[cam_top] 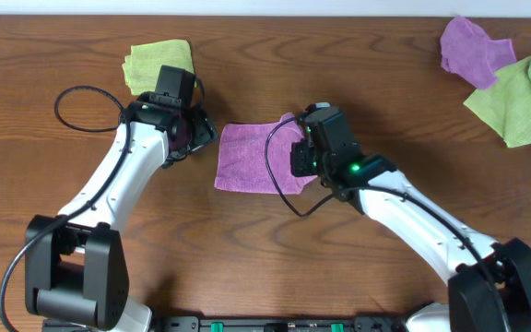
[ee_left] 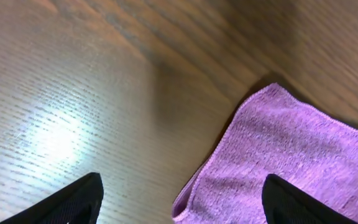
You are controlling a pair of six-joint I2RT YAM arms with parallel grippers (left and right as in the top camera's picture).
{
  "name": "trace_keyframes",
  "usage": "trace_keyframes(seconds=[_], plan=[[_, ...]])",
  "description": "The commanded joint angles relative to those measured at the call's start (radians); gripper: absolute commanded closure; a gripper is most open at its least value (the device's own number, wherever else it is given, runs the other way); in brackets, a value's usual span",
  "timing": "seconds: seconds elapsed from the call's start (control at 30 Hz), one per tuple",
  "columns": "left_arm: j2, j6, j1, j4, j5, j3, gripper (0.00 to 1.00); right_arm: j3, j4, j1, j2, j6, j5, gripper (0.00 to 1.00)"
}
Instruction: Fold the cloth
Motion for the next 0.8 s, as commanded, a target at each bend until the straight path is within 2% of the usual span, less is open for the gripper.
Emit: trace_keyframes(seconds=[0.0,0.13,0.77], plan=[[-0.028,0.043,0.005,-0.008,-0.014,0.019,0.16,0.023,0.018,0.037,-0.022,0.035,0.064,0.98],[-0.042,0.065,0.008,-0.007,-0.015,0.019,0.16,0.023,0.052,0.073,-0.021,0.088,0.146,0.98],[-0.116,0.124,0.021,-0.031,-0.022,0.019,0.16,0.023,0.254,0.141,0.092,0.098,0.164,0.99]])
